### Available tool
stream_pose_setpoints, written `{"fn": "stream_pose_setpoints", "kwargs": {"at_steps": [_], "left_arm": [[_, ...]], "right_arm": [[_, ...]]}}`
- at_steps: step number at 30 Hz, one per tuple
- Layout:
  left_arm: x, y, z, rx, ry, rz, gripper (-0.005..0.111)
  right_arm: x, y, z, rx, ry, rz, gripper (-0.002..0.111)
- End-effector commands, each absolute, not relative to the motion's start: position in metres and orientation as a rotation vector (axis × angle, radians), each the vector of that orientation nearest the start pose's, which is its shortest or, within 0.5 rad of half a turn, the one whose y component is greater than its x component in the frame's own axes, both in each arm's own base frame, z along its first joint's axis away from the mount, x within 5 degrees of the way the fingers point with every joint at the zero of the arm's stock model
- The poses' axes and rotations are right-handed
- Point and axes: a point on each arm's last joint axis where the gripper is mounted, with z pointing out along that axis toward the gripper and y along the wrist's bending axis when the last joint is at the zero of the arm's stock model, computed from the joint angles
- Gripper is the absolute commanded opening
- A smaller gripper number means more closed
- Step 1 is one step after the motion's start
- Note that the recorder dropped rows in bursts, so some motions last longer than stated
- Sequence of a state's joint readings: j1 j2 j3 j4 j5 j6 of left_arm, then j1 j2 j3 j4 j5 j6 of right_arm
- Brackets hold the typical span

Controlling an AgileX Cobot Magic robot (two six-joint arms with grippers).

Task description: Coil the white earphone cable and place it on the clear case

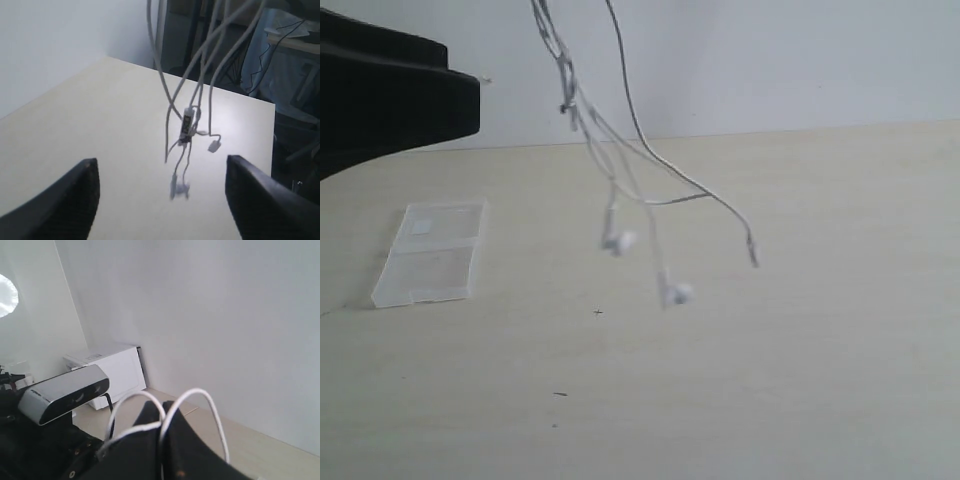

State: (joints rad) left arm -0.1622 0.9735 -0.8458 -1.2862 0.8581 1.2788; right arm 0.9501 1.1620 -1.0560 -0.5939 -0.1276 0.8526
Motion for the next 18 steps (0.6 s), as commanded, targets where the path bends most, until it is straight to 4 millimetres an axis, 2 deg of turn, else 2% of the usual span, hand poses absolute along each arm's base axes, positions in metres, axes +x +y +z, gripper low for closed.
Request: {"fn": "stream_pose_setpoints", "kwargs": {"at_steps": [1, 12, 18], "left_arm": [[0.171, -0.095, 0.369, 0.808, 1.695, -0.801, 0.069], [0.191, -0.102, 0.358, 0.792, 1.705, -0.89, 0.069], [0.189, -0.104, 0.357, 0.831, 1.689, -0.923, 0.069]], "right_arm": [[0.15, 0.22, 0.419, -0.593, 1.483, 1.002, 0.0], [0.148, 0.221, 0.422, -0.593, 1.452, 1.035, 0.0], [0.15, 0.221, 0.42, -0.589, 1.476, 1.016, 0.0]]}}
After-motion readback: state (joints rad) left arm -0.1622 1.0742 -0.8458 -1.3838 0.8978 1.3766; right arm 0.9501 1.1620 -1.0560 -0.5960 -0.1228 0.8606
